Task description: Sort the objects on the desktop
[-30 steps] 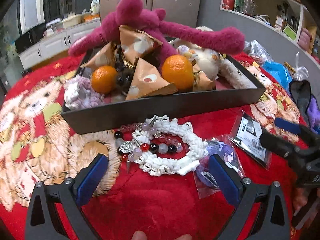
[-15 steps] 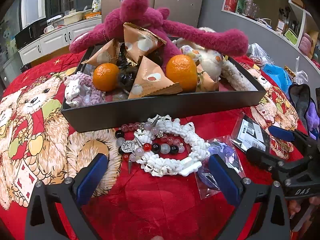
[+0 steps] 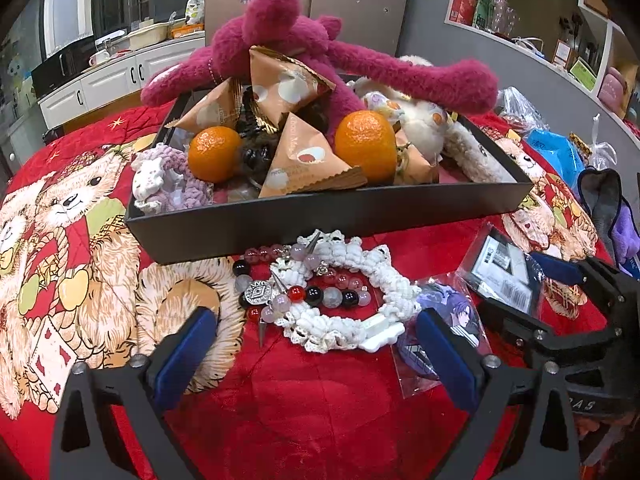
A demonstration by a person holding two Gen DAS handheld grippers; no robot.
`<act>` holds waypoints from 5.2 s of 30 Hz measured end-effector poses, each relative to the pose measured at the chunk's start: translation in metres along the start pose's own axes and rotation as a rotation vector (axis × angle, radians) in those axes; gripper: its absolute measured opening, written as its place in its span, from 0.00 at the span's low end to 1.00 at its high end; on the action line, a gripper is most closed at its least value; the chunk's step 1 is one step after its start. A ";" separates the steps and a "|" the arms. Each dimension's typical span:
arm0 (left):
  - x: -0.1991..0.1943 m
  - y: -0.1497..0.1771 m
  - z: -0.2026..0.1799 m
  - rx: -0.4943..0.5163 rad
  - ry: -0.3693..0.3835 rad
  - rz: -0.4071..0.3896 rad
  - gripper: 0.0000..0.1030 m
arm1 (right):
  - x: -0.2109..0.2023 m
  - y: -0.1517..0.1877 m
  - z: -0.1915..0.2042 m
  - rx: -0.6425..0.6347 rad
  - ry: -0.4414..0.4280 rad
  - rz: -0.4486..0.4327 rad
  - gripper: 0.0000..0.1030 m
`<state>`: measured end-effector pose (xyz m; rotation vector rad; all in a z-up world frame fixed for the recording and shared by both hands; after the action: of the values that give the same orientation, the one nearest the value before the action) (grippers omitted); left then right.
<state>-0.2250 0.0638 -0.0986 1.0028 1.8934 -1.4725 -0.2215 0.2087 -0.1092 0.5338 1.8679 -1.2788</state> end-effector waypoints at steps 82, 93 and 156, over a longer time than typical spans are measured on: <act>-0.117 -0.040 0.002 -0.005 0.153 -0.157 0.09 | -0.093 -0.019 0.003 0.093 -0.146 -0.261 0.40; -0.145 -0.050 0.003 0.001 0.169 -0.212 0.09 | -0.119 -0.027 0.009 0.092 -0.158 -0.322 0.40; -0.054 -0.126 0.010 0.001 0.076 -0.176 0.09 | -0.002 -0.177 -0.056 0.208 -0.146 -0.302 0.41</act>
<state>-0.2960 0.0260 0.0125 0.9246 2.0809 -1.5527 -0.3673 0.1891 0.0040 0.2609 1.7483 -1.6771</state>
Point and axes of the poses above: each gripper's, at about its wrist camera, not at the fingertips, and x roughly the way its jaws point, z to its left, y to its underside, the point moved 6 cm from there along x, roughly the way its jaws point, and after that the axes turned 15 degrees about -x, right-handed, at the moved point
